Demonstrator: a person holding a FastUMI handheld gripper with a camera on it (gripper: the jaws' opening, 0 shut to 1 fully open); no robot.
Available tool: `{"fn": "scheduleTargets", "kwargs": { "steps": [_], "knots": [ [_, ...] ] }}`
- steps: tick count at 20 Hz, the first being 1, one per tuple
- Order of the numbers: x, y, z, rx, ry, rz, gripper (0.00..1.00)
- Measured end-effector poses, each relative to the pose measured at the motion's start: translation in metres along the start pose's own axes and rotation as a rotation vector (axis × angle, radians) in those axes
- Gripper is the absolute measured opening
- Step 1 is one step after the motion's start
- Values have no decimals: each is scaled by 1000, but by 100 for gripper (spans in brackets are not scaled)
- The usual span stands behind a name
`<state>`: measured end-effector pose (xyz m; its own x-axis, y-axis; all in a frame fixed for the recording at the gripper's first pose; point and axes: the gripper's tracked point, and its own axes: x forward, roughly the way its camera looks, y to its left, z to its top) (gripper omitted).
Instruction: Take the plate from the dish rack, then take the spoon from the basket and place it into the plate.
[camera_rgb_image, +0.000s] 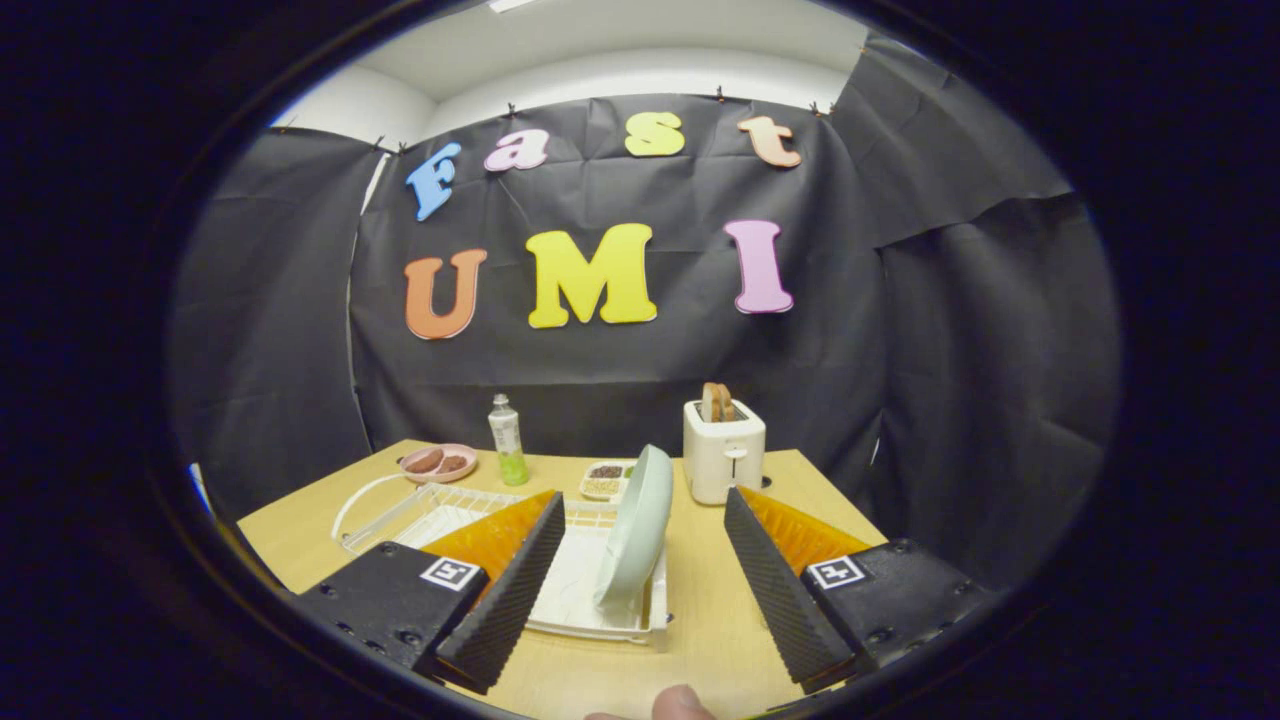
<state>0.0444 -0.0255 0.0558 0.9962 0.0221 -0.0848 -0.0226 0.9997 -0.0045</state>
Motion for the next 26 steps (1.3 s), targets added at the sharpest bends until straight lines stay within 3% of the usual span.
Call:
{"fn": "scheduleTargets", "kwargs": {
  "steps": [5,13,17,21,26],
  "knots": [
    [33,-12,31,-10,147,24,100],
    [89,-1,7,18,509,73,100],
    [103,3,-18,57,615,87,100],
    [114,4,-31,87,667,77,89],
    [122,4,-42,112,704,33,62]
  ]
}}
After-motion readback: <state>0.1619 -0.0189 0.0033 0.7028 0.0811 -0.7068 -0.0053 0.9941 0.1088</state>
